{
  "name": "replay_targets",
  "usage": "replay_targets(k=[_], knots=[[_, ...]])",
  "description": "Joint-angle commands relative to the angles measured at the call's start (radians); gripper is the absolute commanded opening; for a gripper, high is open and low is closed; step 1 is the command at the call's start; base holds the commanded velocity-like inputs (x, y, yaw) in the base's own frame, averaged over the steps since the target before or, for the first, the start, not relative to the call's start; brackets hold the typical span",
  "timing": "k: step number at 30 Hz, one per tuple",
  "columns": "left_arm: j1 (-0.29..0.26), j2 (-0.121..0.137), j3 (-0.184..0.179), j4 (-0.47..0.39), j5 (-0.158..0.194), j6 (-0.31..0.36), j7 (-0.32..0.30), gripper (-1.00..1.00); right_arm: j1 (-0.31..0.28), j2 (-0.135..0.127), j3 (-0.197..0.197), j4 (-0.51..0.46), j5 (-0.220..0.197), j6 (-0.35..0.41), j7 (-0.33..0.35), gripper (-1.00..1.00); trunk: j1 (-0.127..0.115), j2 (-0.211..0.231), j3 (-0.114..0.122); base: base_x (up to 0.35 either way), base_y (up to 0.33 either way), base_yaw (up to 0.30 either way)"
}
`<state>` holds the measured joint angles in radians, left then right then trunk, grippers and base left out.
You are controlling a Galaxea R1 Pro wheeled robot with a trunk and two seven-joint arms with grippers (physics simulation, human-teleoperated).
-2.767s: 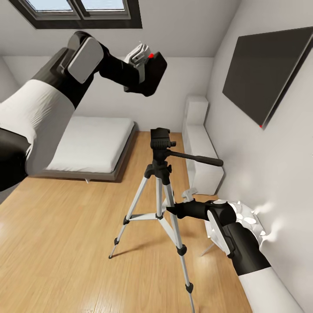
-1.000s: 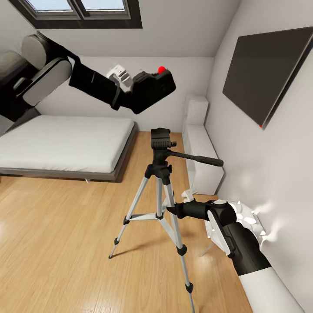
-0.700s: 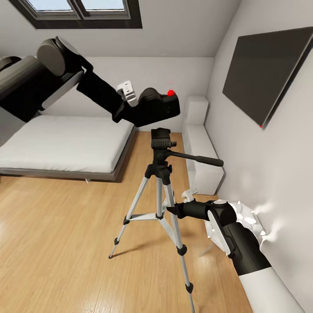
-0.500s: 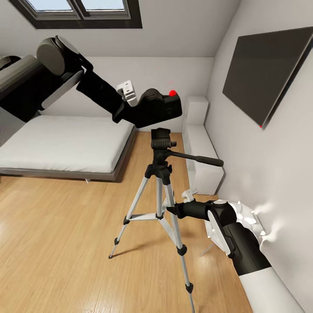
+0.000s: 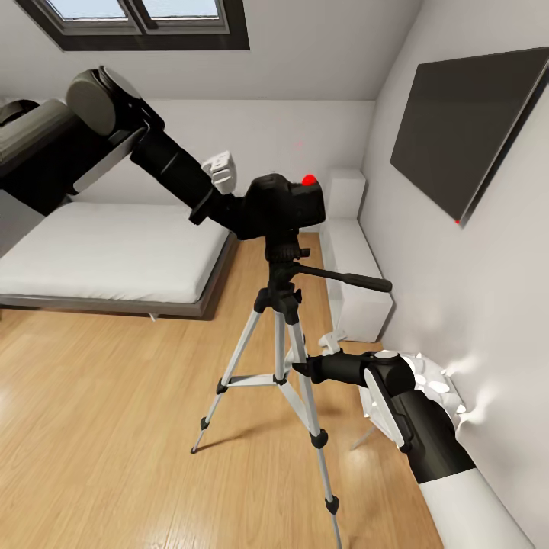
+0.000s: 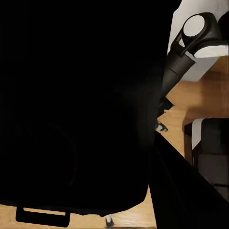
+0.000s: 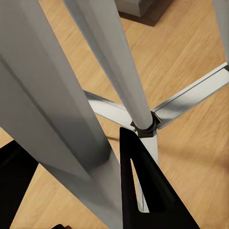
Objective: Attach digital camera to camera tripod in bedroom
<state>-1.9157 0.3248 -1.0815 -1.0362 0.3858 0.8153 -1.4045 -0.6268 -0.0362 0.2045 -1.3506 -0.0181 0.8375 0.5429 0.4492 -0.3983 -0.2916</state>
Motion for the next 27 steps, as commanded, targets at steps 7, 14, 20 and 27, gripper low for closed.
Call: replay_targets(k=[7, 14, 20, 27], knots=[[0.021, -0.006, 0.017, -0.001, -0.078, 0.010, 0.024, -1.00, -0.002, 0.000, -0.004, 0.003, 0.004, -0.003, -0.001, -1.00, 0.001, -0.002, -0.002, 0.000, 0.000, 0.000], [0.023, -0.004, 0.027, 0.000, -0.085, 0.010, 0.019, -1.00, -0.002, -0.001, -0.002, 0.004, 0.005, -0.002, -0.001, -1.00, 0.001, -0.002, -0.002, 0.000, 0.000, 0.000], [0.024, -0.005, 0.012, 0.001, -0.088, 0.012, 0.002, -1.00, -0.002, -0.005, -0.001, 0.004, -0.004, -0.003, -0.002, -1.00, 0.001, -0.002, -0.002, 0.000, 0.000, 0.000], [0.024, -0.007, 0.008, 0.002, -0.090, 0.013, 0.000, -1.00, -0.001, -0.007, 0.000, 0.002, -0.005, -0.002, -0.003, -1.00, 0.001, -0.002, -0.002, 0.000, 0.000, 0.000]])
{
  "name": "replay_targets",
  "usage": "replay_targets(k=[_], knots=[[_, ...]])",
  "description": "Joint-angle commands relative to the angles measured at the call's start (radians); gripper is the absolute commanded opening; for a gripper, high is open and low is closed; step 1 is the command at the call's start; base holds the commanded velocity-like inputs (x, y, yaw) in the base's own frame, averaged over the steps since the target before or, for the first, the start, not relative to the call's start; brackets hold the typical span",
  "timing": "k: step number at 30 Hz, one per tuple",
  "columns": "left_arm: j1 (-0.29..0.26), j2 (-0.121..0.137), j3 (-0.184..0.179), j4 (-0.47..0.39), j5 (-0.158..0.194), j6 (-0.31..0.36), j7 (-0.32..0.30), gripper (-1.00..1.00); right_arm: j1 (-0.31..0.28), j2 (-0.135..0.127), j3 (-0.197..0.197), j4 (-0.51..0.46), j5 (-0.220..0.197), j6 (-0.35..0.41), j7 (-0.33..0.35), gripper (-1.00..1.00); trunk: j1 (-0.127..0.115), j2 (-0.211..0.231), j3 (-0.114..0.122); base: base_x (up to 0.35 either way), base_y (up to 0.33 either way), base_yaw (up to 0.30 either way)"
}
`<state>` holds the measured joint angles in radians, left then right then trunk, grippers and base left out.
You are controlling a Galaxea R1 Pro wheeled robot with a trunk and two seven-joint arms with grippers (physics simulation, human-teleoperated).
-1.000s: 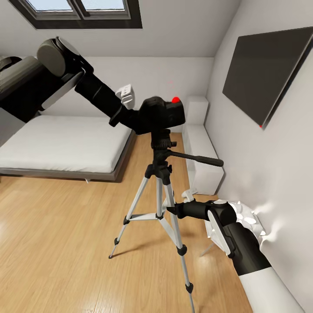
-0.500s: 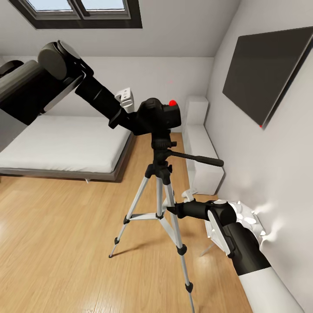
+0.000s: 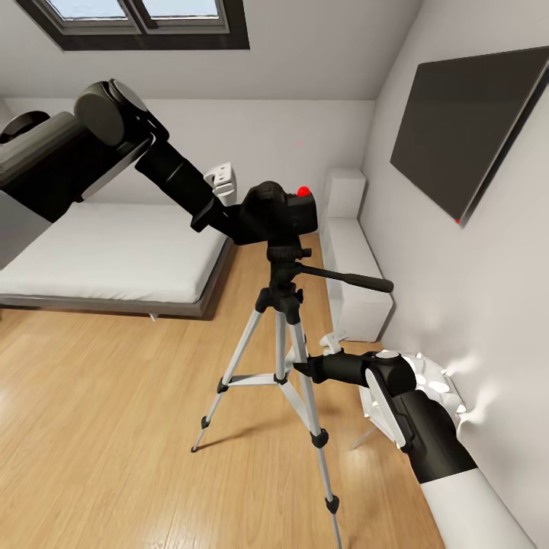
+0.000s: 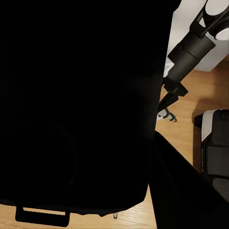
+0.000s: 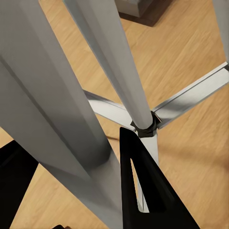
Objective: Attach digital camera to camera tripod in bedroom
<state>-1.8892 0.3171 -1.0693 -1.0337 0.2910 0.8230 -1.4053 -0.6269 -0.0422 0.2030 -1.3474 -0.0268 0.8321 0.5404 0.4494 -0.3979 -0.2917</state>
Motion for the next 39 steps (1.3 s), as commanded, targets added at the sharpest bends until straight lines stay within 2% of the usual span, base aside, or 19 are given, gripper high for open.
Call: replay_targets(k=[1, 11, 21, 29, 30, 39], knots=[[-0.002, 0.001, -0.004, 0.000, 0.005, 0.005, 0.000, -1.00, -0.001, -0.001, 0.001, -0.001, 0.003, 0.003, 0.000, -1.00, 0.001, -0.002, -0.002, 0.000, 0.000, 0.000], [-0.002, -0.002, -0.004, -0.001, 0.005, 0.003, 0.005, -1.00, -0.002, -0.002, 0.001, -0.001, 0.003, 0.003, 0.001, -1.00, 0.001, -0.002, -0.002, 0.000, 0.000, 0.000], [-0.002, -0.011, -0.002, -0.002, 0.009, 0.004, 0.052, -1.00, -0.001, -0.002, 0.001, -0.001, 0.003, 0.004, 0.002, -1.00, 0.001, -0.002, -0.002, 0.000, 0.000, 0.000], [-0.002, -0.012, -0.001, -0.003, 0.011, 0.003, 0.058, -1.00, -0.001, -0.002, 0.001, -0.001, 0.004, 0.003, 0.003, -1.00, 0.001, -0.002, -0.002, 0.000, 0.000, 0.000], [-0.002, -0.012, -0.001, -0.003, 0.011, 0.003, 0.058, -1.00, -0.001, -0.002, 0.001, -0.001, 0.022, 0.003, 0.003, -1.00, 0.001, -0.002, -0.002, 0.000, 0.000, 0.000], [-0.002, -0.011, 0.019, -0.005, 0.011, 0.002, 0.058, -1.00, -0.002, -0.002, 0.001, -0.002, 0.022, 0.003, 0.003, -1.00, 0.001, -0.002, -0.002, 0.000, 0.000, 0.000]])
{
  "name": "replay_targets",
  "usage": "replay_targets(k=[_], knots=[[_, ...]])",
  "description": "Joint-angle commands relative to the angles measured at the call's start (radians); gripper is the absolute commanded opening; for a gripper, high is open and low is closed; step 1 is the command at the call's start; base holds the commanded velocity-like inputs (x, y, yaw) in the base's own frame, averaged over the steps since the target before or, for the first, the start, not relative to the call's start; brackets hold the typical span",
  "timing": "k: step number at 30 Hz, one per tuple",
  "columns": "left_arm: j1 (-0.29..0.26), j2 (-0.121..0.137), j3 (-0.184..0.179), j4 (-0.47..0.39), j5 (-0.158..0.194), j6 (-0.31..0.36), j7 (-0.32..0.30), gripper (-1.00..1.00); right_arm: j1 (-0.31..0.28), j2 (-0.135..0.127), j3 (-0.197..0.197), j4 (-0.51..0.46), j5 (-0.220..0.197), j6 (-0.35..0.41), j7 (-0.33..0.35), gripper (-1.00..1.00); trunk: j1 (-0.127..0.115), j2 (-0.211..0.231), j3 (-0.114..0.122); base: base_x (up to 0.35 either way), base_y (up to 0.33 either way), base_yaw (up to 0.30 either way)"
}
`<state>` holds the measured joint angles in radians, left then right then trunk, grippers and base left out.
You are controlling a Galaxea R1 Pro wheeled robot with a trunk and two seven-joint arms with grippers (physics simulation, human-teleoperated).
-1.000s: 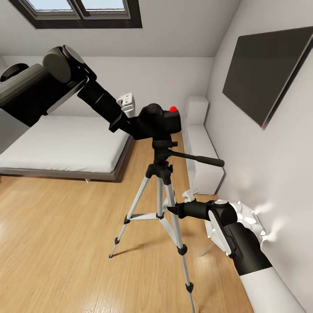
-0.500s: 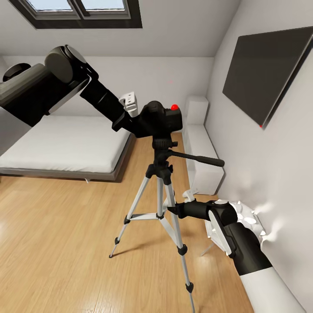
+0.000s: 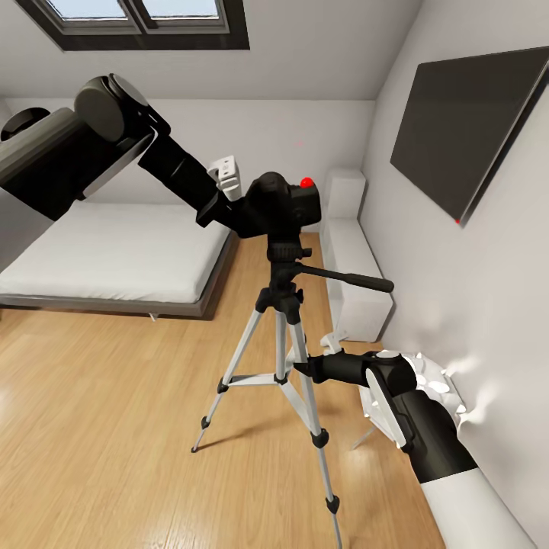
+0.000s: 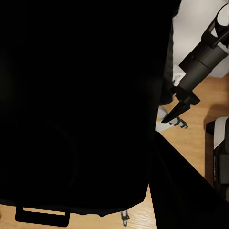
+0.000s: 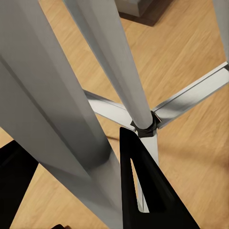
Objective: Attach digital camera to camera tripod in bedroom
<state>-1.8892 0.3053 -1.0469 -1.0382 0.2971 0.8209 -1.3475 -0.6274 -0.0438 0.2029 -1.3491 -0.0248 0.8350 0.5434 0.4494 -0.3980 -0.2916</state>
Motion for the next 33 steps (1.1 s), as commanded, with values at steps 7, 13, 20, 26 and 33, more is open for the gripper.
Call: replay_targets(k=[7, 13, 20, 26, 33], knots=[[-0.002, 0.000, 0.003, -0.005, 0.005, 0.004, 0.001, -1.00, -0.001, -0.001, 0.001, 0.001, 0.020, 0.000, 0.000, -1.00, 0.001, -0.002, -0.002, 0.000, 0.000, 0.000], [-0.002, 0.000, 0.005, -0.008, 0.005, 0.005, 0.001, 1.00, -0.001, -0.001, 0.001, 0.001, 0.020, 0.000, 0.000, -1.00, 0.001, -0.002, -0.002, 0.000, 0.000, 0.000], [-0.002, 0.000, 0.005, -0.007, 0.005, 0.004, 0.002, 1.00, -0.001, -0.001, 0.001, 0.000, 0.020, 0.000, 0.000, -1.00, 0.001, -0.002, -0.002, 0.000, 0.000, 0.000], [-0.002, 0.001, 0.005, -0.007, 0.005, 0.004, 0.001, 1.00, -0.001, -0.001, 0.001, 0.000, 0.019, 0.000, 0.000, -1.00, 0.001, -0.002, -0.002, 0.000, 0.000, 0.000], [-0.002, 0.001, 0.005, -0.007, 0.005, 0.004, 0.001, 1.00, -0.001, -0.001, 0.001, -0.001, 0.019, 0.000, 0.000, -1.00, 0.001, -0.002, -0.002, 0.000, 0.000, 0.000]])
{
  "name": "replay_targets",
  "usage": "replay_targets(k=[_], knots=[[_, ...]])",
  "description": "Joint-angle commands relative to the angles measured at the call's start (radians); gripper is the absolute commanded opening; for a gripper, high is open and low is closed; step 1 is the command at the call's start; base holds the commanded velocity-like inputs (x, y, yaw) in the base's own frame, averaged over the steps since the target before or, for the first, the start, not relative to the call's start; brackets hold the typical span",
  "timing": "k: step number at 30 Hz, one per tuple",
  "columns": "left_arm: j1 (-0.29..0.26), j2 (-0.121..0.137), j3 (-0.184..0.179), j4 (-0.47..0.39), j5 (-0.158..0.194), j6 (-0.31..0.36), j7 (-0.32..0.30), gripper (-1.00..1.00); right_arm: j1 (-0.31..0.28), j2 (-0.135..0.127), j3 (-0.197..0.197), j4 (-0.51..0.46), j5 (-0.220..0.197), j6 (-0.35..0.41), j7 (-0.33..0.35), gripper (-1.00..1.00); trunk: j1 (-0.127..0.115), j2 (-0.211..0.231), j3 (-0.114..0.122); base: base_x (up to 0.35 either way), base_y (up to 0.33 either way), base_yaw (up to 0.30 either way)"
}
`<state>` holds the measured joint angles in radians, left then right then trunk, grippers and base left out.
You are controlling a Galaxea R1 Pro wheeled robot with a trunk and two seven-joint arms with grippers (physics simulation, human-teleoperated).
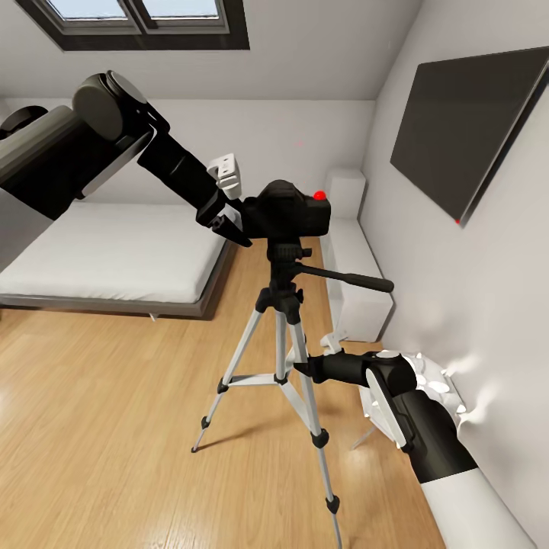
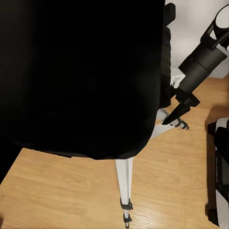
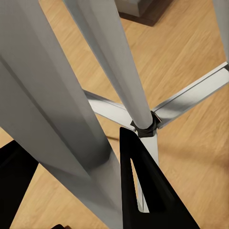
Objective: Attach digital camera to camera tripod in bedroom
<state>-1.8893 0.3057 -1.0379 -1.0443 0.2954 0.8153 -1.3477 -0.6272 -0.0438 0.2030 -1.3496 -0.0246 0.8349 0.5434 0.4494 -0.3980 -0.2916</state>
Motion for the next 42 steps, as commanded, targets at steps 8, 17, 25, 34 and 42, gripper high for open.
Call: replay_targets(k=[8, 17, 25, 34, 42], knots=[[-0.002, 0.011, 0.052, 0.000, 0.011, 0.009, 0.001, 1.00, -0.001, -0.001, 0.001, 0.001, 0.019, 0.001, 0.000, -1.00, 0.001, -0.002, -0.002, 0.000, 0.000, 0.000], [-0.002, 0.080, 0.344, 0.006, 0.062, 0.010, 0.000, 1.00, -0.001, -0.001, 0.001, 0.001, 0.019, 0.001, 0.000, -1.00, 0.001, -0.002, -0.002, 0.000, 0.000, 0.000], [-0.002, 0.128, 0.450, 0.006, 0.145, 0.009, -0.001, 1.00, -0.001, -0.001, 0.001, 0.002, 0.019, 0.000, 0.000, -1.00, 0.001, -0.002, -0.002, 0.000, 0.000, 0.000], [0.028, 0.135, 0.460, 0.042, 0.227, 0.011, -0.006, 1.00, -0.001, -0.001, 0.001, 0.002, 0.018, 0.000, 0.001, -1.00, 0.001, -0.002, -0.002, 0.000, 0.000, 0.000], [0.168, 0.157, 0.464, 0.258, 0.270, 0.026, 0.005, 1.00, -0.001, -0.001, 0.001, 0.003, 0.018, 0.000, 0.001, -1.00, 0.001, -0.002, -0.002, 0.000, 0.000, 0.000]])
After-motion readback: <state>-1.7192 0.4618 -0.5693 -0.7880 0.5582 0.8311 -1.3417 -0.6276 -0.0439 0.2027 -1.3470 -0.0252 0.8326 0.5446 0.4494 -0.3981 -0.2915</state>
